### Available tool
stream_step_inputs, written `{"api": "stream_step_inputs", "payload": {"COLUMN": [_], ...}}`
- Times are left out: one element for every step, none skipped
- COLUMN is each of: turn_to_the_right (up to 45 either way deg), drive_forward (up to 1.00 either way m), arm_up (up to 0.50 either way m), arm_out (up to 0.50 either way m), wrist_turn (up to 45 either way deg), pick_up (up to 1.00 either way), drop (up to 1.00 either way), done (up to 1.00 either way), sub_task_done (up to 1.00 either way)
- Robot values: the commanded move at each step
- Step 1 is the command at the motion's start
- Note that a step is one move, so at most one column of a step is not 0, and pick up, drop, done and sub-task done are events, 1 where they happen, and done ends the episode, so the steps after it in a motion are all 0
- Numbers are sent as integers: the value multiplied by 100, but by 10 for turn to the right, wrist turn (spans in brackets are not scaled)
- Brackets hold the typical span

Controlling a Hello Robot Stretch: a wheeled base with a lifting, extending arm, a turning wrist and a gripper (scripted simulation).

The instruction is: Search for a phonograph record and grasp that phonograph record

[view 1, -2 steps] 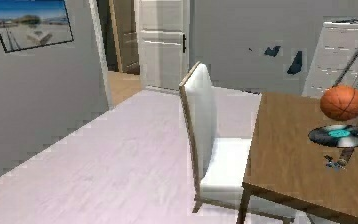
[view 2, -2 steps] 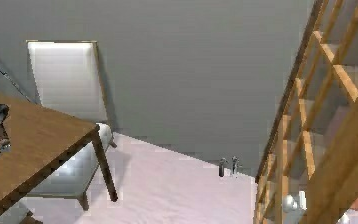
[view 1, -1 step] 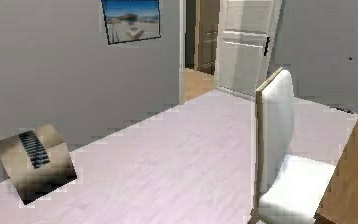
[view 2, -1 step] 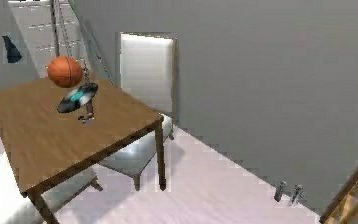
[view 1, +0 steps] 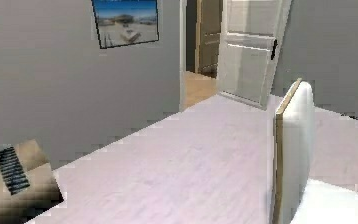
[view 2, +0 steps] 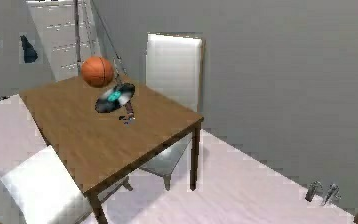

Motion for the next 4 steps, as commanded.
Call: {"api": "stream_step_inputs", "payload": {"turn_to_the_right": [-180,450,30,0], "drive_forward": [0,0,0,65], "arm_up": [0,0,0,0], "arm_out": [0,0,0,0], "wrist_turn": [0,0,0,0], "pick_up": [0,0,0,0], "drop": [0,0,0,0], "done": [0,0,0,0], "sub_task_done": [0,0,0,0]}}
